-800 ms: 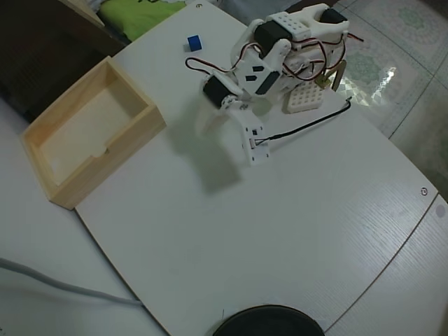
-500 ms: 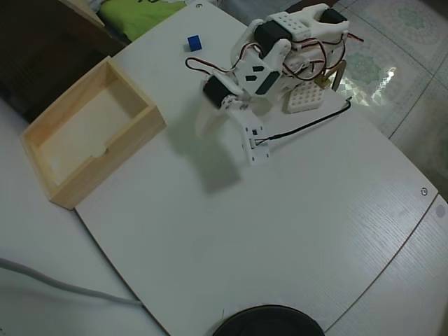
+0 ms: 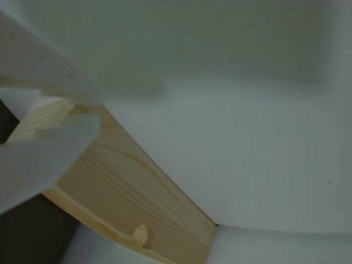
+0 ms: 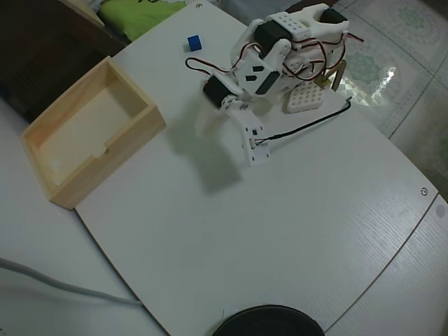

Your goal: Pick up the small blue cube and put it into the box

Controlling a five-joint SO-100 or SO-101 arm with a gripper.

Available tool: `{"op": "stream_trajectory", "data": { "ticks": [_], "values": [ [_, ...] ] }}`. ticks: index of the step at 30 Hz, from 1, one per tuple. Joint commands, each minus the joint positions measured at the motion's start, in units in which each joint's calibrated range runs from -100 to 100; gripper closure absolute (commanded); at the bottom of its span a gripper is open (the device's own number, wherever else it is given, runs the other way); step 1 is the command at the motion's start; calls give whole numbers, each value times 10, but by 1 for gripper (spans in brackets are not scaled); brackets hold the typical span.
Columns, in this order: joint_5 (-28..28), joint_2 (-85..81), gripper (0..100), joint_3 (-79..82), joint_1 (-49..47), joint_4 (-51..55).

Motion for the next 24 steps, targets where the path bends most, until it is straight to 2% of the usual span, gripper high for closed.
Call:
{"op": "stream_trajectory", "data": {
  "ticks": [1,8,16,24],
  "values": [
    [-2,-3,99,3,2,-9],
    [1,-3,99,-11,2,-6],
    [3,7,98,-110,2,23],
    [3,7,85,-219,6,123]
  ]
}}
